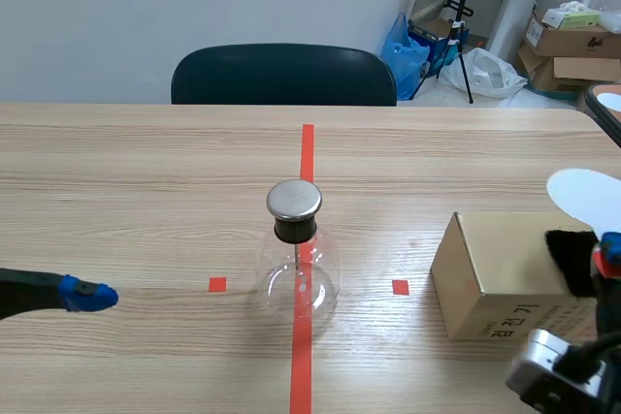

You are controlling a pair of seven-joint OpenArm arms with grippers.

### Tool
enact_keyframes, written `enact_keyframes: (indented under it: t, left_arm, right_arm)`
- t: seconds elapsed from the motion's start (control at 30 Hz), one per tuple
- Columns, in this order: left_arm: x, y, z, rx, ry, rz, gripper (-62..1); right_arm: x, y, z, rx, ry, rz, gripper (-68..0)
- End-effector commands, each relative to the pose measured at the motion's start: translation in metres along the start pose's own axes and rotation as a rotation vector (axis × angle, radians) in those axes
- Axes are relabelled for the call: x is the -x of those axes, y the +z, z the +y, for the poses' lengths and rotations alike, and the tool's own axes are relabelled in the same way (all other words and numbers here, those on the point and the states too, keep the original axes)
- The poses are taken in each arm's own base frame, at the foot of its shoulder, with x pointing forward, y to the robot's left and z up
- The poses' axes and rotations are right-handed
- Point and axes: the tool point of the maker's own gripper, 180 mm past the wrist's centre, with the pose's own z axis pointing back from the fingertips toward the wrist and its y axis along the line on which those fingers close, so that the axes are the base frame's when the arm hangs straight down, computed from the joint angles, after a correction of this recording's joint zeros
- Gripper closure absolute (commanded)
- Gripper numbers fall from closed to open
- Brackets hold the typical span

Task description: Do the electroscope experiment

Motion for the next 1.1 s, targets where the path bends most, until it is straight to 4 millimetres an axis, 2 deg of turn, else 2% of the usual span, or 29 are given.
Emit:
enact_keyframes:
  t: [0.0,0.1,0.13,0.37,0.5,0.77,0.9,1.07]
  left_arm:
    - [-0.001,-0.004,0.008,-0.008,-0.029,0.012,-31.4]
    - [0.011,-0.009,0.021,-0.013,-0.063,0.08,-3.3]
    - [0.017,-0.01,0.025,-0.013,-0.069,0.104,-1.5]
    - [0.042,-0.014,0.059,-0.019,-0.052,0.116,-1.7]
    - [0.058,-0.021,0.072,-0.011,-0.018,0.096,-1.7]
    - [0.091,-0.05,0.095,-0.021,0.048,0.093,-1.7]
    - [0.101,-0.065,0.104,-0.035,0.068,0.09,-1.7]
    - [0.107,-0.076,0.113,-0.055,0.079,0.089,-3.0]
  right_arm:
    - [-0.003,-0.006,-0.018,0.075,0.024,-0.003,-1.3]
    - [-0.016,-0.012,-0.021,0.09,0.016,-0.005,-1.3]
    - [-0.02,-0.014,-0.021,0.093,0.017,-0.004,-1.3]
    - [-0.044,-0.031,-0.032,0.143,-0.005,0.006,-1.3]
    - [-0.047,-0.041,-0.036,0.157,-0.057,0.056,-1.3]
    - [-0.06,-0.058,-0.037,0.138,-0.128,0.101,-1.3]
    - [-0.07,-0.061,-0.028,0.076,-0.132,0.069,-1.3]
    - [-0.083,-0.061,-0.027,0.07,-0.129,-0.002,-1.3]
